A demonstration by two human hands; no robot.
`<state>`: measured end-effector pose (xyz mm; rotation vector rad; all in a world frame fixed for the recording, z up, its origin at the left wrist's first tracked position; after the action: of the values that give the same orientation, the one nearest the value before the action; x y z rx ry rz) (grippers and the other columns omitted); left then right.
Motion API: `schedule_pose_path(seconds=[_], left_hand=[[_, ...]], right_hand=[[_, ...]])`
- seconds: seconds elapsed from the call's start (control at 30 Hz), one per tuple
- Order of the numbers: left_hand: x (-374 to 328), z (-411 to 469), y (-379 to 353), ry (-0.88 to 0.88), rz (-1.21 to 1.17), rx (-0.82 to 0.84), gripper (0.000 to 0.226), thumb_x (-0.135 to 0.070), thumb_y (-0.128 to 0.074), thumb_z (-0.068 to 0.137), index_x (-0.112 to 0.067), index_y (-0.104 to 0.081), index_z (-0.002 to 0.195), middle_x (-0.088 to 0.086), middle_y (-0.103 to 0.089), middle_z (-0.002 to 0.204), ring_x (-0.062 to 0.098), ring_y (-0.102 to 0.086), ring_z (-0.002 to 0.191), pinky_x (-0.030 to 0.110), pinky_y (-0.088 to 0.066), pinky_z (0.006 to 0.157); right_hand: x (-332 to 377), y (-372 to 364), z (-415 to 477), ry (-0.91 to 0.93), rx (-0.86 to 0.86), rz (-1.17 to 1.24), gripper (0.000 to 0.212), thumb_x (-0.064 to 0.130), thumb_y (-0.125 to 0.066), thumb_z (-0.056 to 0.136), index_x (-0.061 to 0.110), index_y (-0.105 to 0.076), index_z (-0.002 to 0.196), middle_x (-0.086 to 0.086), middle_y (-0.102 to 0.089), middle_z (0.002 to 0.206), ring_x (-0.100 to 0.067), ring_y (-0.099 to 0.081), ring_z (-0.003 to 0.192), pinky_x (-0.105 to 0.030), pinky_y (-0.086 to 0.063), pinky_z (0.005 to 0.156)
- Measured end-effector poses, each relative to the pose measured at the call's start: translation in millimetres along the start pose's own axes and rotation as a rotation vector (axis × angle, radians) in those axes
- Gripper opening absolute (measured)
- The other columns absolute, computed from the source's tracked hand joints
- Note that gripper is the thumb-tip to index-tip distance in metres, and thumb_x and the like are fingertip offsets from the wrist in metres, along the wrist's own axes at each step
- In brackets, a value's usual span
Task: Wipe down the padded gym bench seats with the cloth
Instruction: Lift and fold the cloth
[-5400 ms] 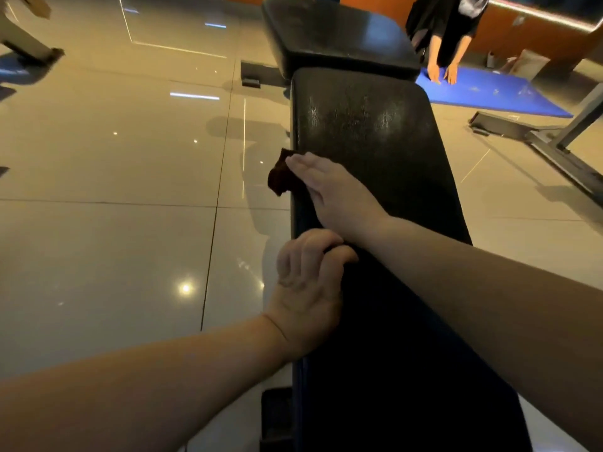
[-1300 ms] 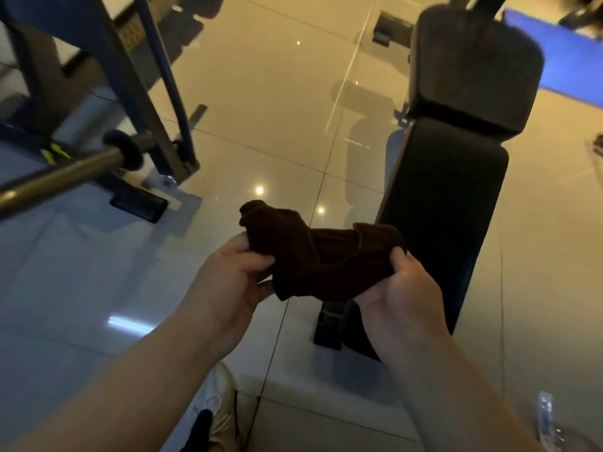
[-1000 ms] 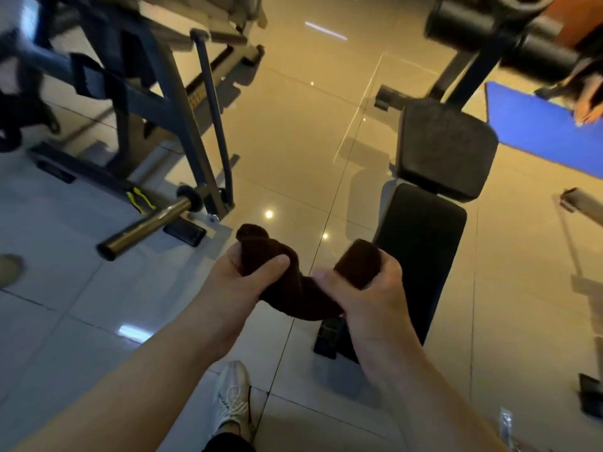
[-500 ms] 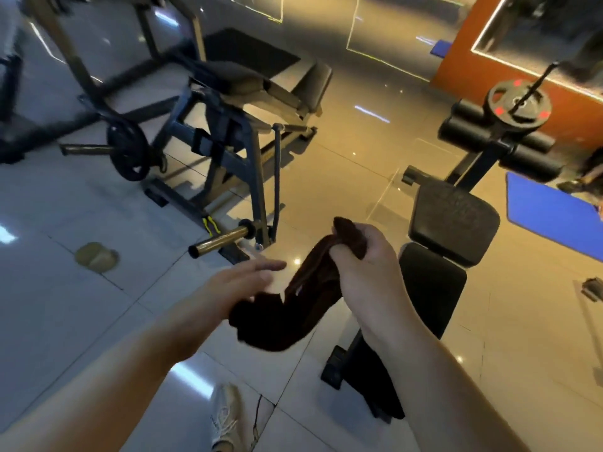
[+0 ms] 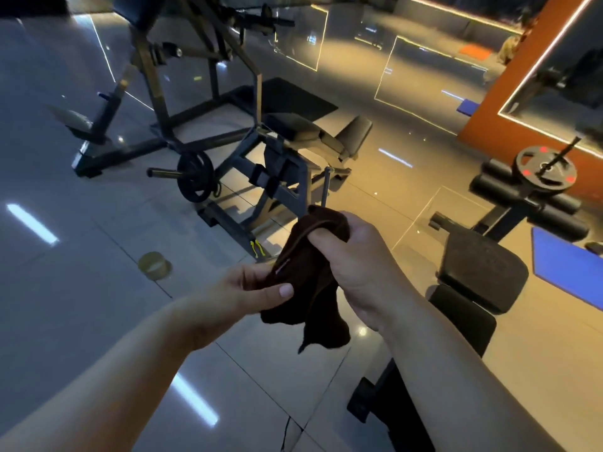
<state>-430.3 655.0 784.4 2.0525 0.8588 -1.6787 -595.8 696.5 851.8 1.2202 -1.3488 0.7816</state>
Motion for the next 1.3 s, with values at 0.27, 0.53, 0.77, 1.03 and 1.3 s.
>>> schedule_pose_path(seconds=[0.27, 0.53, 0.77, 1.03, 1.3], left_hand=[[-29, -84, 106, 0.097, -0.191, -0.226, 0.029, -0.035, -0.044, 0.103, -0.022, -0.069, 0.113, 0.008, -0.075, 0.107, 0.023, -0.073, 0.099, 0.032, -0.059, 0.083], [-14, -170, 221, -0.059, -0.603, -0.243, 0.048, 0.005, -0.059, 0.077, 0.001, -0.056, 0.125, 0.025, -0.063, 0.111, 0.039, -0.065, 0.102, 0.046, -0.058, 0.087], [1, -200, 301, -0.077, -0.616, -0.473, 0.04, 0.015, -0.049, 0.085, 0.004, -0.057, 0.123, 0.026, -0.066, 0.106, 0.035, -0.069, 0.093, 0.041, -0.06, 0.083], [-13, -189, 398, 0.135, -0.28, -0.758, 0.018, -0.007, -0.06, 0.097, -0.016, -0.058, 0.113, 0.008, -0.067, 0.104, 0.017, -0.07, 0.085, 0.028, -0.057, 0.066], [-50, -157, 487, 0.246, 0.056, -0.969, 0.048, -0.041, -0.081, 0.078, -0.029, -0.055, 0.116, 0.009, -0.068, 0.108, 0.026, -0.068, 0.099, 0.047, -0.056, 0.09]], right_hand=[[6, -121, 10, -0.348, 0.144, -0.207, 0.049, 0.063, -0.038, 0.101, 0.025, -0.064, 0.117, -0.003, -0.072, 0.114, -0.027, -0.068, 0.105, -0.05, -0.056, 0.096], [-19, -248, 1, -0.574, 0.731, 0.385, 0.062, 0.053, -0.064, 0.092, 0.018, -0.056, 0.142, -0.011, -0.06, 0.142, -0.03, -0.053, 0.134, -0.052, -0.027, 0.121], [-17, -299, 35, -0.483, 0.752, 0.461, 0.046, 0.008, -0.087, 0.07, 0.009, -0.071, 0.113, -0.01, -0.069, 0.11, -0.019, -0.066, 0.097, -0.029, -0.048, 0.073], [29, -334, 130, -0.229, 0.449, -0.038, 0.036, 0.024, -0.08, 0.084, 0.014, -0.067, 0.116, -0.008, -0.076, 0.108, -0.023, -0.073, 0.092, -0.023, -0.054, 0.072], [68, -358, 215, -0.15, 0.349, 0.025, 0.042, 0.012, -0.075, 0.089, 0.026, -0.054, 0.123, 0.001, -0.078, 0.094, -0.019, -0.075, 0.093, -0.03, -0.061, 0.067]])
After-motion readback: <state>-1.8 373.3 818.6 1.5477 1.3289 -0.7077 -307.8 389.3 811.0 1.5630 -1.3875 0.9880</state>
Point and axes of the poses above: each hand's wrist, its own z-axis towards the middle knuckle, its own y-axis out of the back of the hand, x = y × z, the point moved 3 cm from there along z, towards the middle knuckle
